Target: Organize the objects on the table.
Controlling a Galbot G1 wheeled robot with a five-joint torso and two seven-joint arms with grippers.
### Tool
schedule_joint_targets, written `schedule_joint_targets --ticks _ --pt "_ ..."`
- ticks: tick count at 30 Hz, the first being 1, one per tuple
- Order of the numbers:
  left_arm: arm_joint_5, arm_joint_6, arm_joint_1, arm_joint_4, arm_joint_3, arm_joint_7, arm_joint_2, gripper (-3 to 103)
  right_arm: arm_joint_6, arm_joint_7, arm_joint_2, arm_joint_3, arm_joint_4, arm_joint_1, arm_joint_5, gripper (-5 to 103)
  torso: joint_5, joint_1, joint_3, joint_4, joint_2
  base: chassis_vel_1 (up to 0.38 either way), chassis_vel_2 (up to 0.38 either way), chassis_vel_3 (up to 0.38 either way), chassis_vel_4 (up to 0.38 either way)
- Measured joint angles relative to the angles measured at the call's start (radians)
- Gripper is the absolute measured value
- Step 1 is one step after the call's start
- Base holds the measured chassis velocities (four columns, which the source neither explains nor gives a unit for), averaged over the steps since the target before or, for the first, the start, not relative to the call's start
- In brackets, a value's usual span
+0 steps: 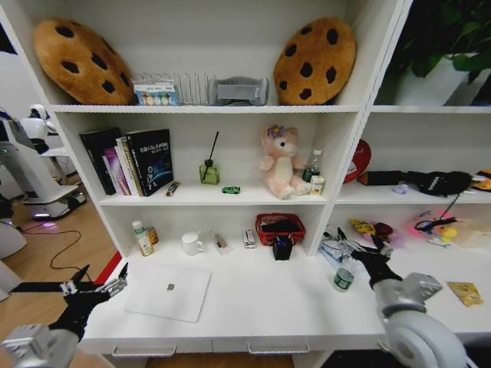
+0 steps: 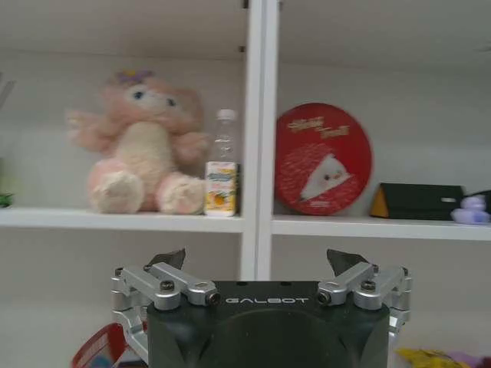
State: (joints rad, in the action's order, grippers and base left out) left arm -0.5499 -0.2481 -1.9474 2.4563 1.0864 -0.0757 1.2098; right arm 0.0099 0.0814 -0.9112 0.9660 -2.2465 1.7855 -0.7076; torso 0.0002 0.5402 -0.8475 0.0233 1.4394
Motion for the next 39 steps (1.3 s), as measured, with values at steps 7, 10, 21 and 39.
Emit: schedule_joint_targets --ticks 7,10,21,39 --pt "0.000 0.000 0.000 0.000 0.000 0.000 0.000 100 0.205 -0.556 -0.066 0.111 0.116 0.095 0.008 100 -0.0001 0.000 0.000 -0.0002 0.000 0.000 0.000 0.000 0.000" --pt "0.000 0.000 0.000 0.000 0.000 0.000 0.000 100 0.270 -0.604 -0.147 0.110 0.142 0.130 0.067 100 -0.0003 0.000 0.000 0.0000 0.000 0.000 0.000 0.000 0.000" --pt "0.000 0.000 0.000 0.000 0.000 0.000 0.000 100 0.237 -0.179 -0.315 0.042 0.096 0.152 0.251 100 -0.0004 0.000 0.000 0.0000 0.000 0.000 0.000 0.000 0.000" --pt "0.000 0.000 0.000 0.000 0.000 0.000 0.000 100 0.036 0.017 -0.211 -0.082 0.147 0.013 0.233 100 -0.0002 0.000 0.000 -0.0001 0.000 0.000 0.000 0.000 0.000"
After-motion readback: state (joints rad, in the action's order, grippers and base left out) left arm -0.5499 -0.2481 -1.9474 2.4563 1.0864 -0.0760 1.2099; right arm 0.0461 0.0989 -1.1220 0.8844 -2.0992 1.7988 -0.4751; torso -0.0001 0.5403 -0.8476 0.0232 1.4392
